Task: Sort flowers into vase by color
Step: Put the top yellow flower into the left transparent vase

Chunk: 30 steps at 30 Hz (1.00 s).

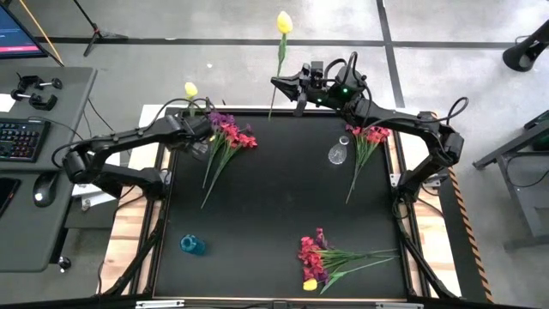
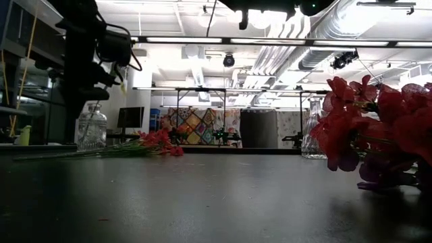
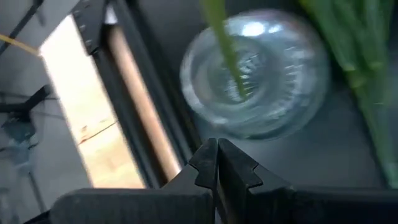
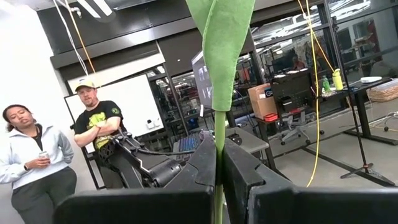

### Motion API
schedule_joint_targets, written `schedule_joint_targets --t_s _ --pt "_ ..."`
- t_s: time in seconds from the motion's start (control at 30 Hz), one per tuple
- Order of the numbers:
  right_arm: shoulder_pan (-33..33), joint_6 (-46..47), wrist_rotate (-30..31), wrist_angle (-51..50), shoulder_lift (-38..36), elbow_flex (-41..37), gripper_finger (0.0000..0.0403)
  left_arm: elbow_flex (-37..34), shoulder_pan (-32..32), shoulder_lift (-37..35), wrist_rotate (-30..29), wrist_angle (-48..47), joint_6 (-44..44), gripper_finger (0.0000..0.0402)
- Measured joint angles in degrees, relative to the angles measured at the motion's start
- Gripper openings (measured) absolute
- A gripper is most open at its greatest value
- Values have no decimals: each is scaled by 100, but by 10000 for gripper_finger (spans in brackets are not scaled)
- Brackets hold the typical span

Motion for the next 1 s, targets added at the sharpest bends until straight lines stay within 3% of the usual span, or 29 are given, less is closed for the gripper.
schedule_joint_targets --t_s 0.3,1.0 --pt "-1 -7 -9 0 0 -2 0 0 -17 0 691 305 592 0" --pt "0 -13 -9 0 0 -2 0 2 -594 0 1394 775 1280 0"
